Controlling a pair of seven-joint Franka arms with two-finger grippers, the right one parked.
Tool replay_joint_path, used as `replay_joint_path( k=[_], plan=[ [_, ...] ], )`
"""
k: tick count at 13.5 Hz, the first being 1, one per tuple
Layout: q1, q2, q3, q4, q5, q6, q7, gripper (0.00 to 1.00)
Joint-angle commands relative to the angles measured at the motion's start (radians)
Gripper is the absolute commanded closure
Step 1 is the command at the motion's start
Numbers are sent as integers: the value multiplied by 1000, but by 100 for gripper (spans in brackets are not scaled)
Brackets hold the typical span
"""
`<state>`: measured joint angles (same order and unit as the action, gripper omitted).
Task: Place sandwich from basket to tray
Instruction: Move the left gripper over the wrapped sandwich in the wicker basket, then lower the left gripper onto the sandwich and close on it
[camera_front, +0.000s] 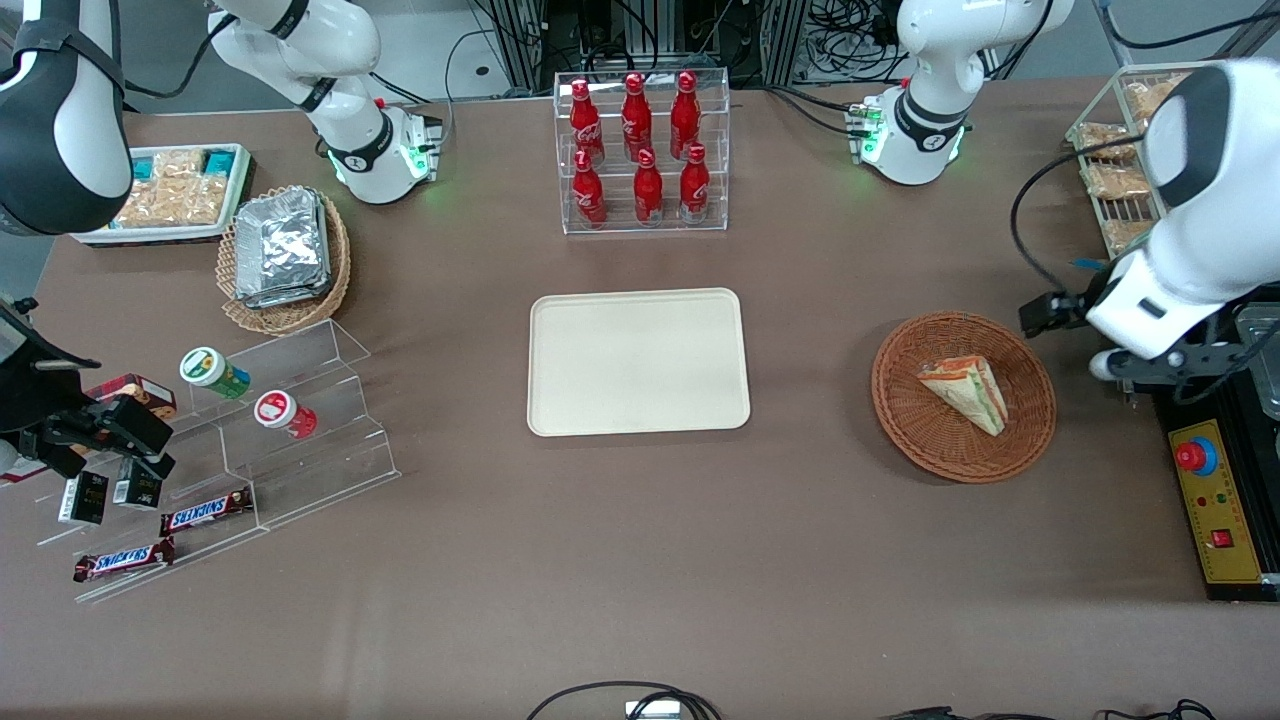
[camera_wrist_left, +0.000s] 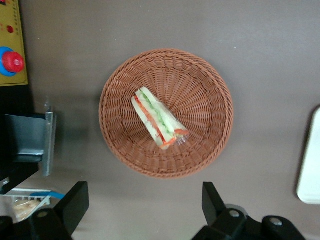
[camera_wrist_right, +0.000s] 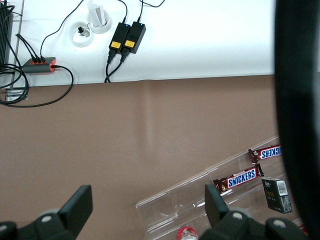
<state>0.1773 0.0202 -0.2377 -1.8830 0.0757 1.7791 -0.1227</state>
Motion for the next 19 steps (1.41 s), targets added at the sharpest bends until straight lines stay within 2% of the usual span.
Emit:
replay_joint_path(
  k=[1, 5, 14, 19],
  plan=[
    [8, -65, 7, -190, 7, 178, -99, 0],
    [7, -56, 8, -343, 7, 380, -285, 0],
    [8, 52, 11, -419, 9, 575, -638, 0],
    [8, 82, 12, -471, 7, 680, -712, 0]
  ],
)
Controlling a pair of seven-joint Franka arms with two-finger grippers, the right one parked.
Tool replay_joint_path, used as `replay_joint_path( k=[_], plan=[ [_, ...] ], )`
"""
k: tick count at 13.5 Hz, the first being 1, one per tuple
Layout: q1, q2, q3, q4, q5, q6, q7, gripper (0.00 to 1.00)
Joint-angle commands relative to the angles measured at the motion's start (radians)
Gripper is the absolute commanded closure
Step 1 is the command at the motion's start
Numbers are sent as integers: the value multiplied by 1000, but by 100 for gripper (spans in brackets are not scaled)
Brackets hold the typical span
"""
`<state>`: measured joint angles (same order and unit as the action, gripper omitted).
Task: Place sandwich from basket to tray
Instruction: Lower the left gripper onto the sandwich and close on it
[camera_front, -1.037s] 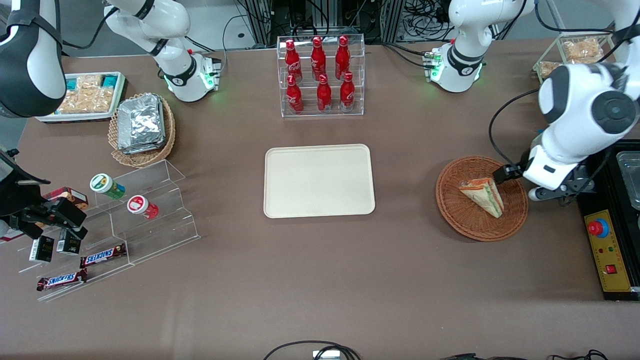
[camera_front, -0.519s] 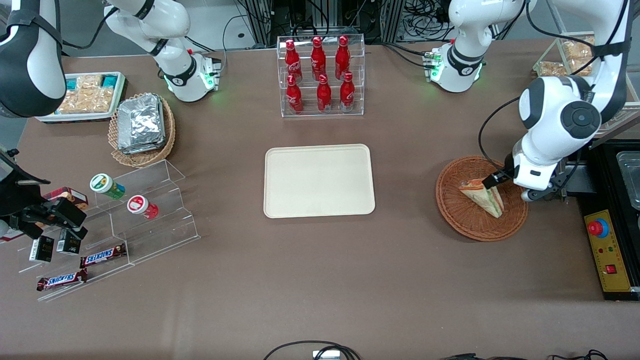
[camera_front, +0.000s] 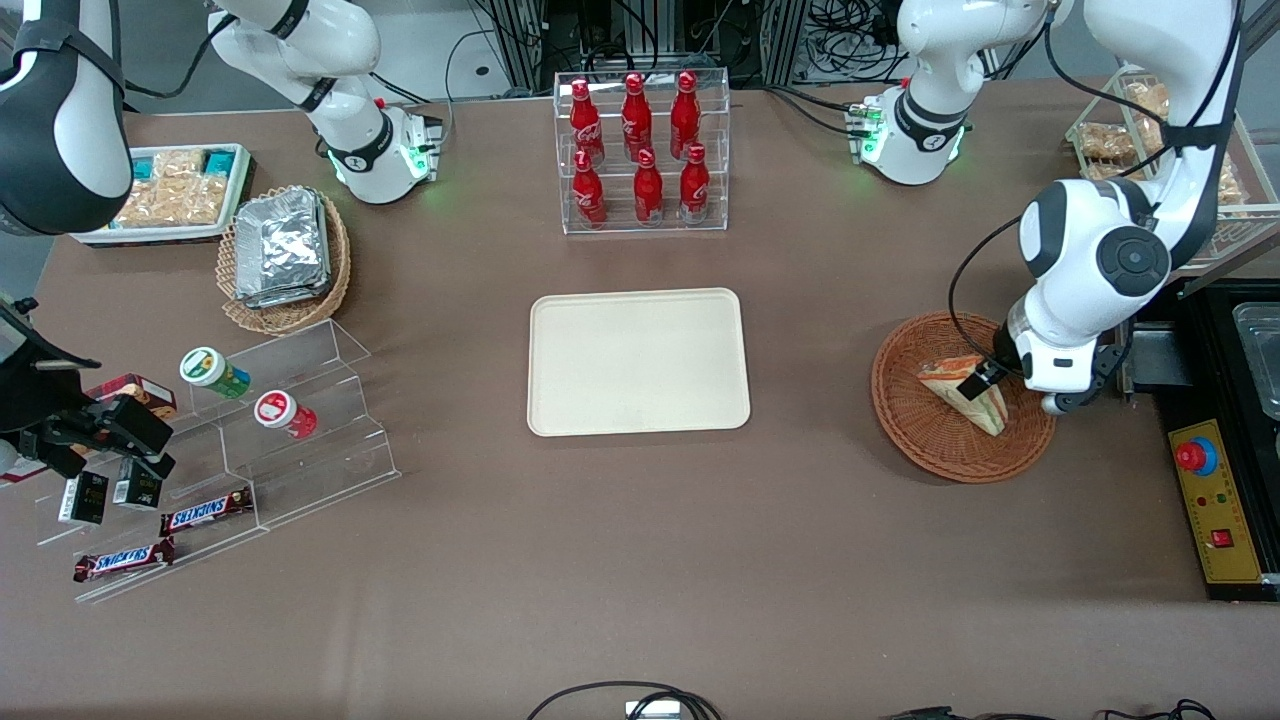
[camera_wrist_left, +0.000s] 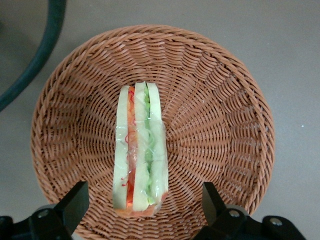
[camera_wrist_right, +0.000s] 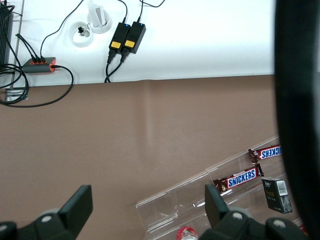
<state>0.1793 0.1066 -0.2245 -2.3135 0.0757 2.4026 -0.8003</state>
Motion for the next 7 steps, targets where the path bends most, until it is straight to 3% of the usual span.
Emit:
replay_joint_path(
  k=[1, 7],
  plan=[
    [6, 5, -1, -50, 7, 76, -39, 0],
    [6, 62, 34, -102, 9, 202, -39, 0]
  ],
)
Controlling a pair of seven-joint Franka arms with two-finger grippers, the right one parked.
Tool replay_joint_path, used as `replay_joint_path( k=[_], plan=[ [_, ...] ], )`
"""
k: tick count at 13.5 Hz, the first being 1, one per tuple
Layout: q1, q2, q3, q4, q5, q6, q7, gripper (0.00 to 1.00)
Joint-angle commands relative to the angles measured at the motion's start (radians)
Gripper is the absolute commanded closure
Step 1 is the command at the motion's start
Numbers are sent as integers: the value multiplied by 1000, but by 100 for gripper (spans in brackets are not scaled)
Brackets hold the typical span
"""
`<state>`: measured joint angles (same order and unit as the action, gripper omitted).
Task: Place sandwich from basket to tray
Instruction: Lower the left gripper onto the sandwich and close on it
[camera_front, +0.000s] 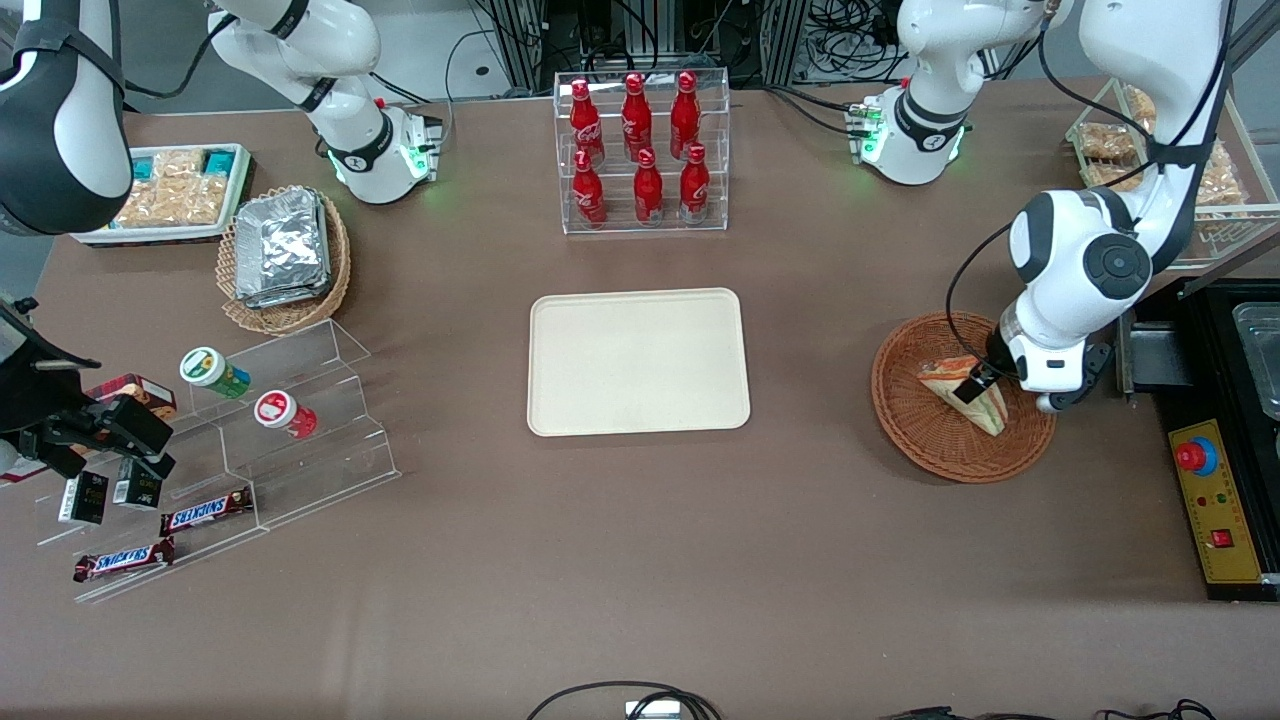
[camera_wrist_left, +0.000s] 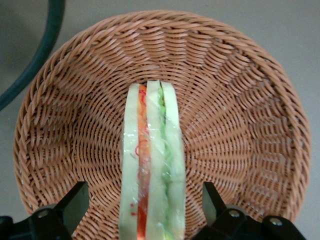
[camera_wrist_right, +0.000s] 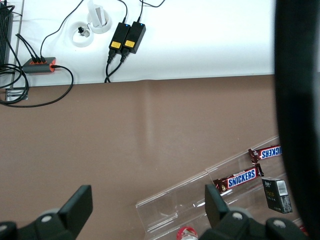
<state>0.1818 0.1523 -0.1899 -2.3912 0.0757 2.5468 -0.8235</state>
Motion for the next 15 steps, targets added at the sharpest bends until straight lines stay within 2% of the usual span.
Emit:
replay_joint_path(
  k=[1, 5, 6, 7, 8, 13, 15],
  plan=[
    [4, 29, 4, -23, 7, 67, -17, 0],
    [4, 69, 7, -22, 7, 105, -34, 0],
    [4, 76, 7, -20, 6, 107, -36, 10],
    [4, 81, 7, -19, 6, 107, -46, 58],
    [4, 85, 7, -14, 6, 107, -66, 99],
    [2, 84, 7, 0, 7, 96, -68, 100],
    [1, 63, 7, 20, 10, 41, -68, 100]
  ],
)
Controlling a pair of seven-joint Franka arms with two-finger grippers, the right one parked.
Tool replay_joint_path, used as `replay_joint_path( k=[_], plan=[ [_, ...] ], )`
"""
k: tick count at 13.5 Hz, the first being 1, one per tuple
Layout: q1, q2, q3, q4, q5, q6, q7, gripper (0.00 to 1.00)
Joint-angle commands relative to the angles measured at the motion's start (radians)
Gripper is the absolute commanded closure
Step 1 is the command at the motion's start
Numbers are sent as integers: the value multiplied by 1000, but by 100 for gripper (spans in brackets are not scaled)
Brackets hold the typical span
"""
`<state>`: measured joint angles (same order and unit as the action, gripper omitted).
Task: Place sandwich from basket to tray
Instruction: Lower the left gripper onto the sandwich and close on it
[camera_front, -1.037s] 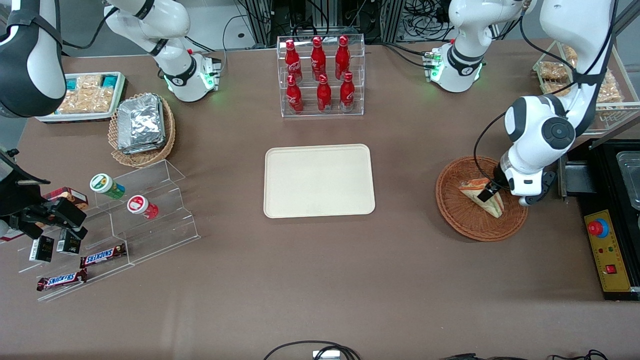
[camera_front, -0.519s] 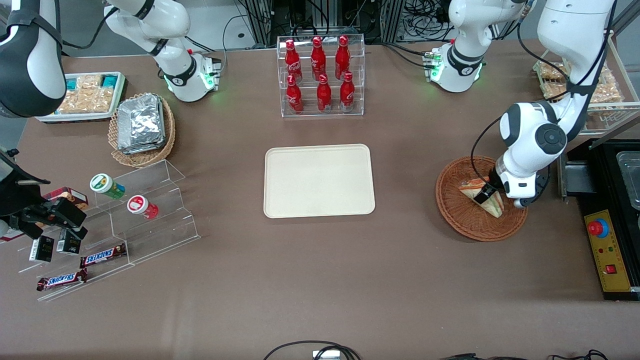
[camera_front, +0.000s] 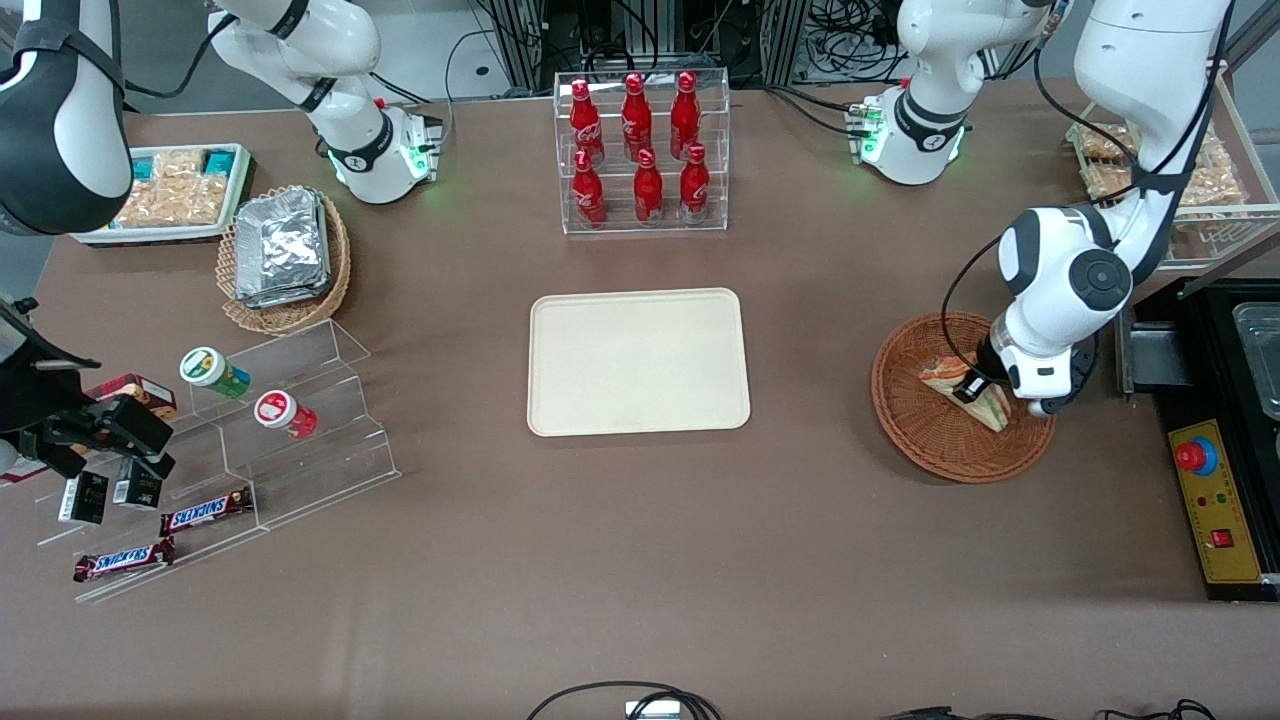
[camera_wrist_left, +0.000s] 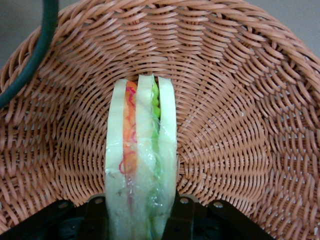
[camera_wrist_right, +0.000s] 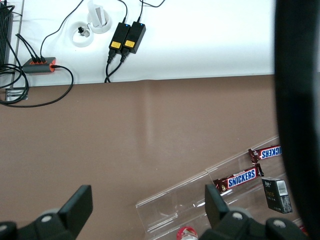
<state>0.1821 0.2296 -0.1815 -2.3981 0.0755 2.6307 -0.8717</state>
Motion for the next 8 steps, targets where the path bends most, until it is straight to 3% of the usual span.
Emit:
replay_joint_path(
  k=[1, 5, 8],
  plan=[
    [0, -32, -1, 45, 26, -91, -20, 100],
    [-21, -78, -48, 235, 40, -418, -6, 100],
    [-23, -67, -134, 370, 38, -558, -3, 100]
  ],
)
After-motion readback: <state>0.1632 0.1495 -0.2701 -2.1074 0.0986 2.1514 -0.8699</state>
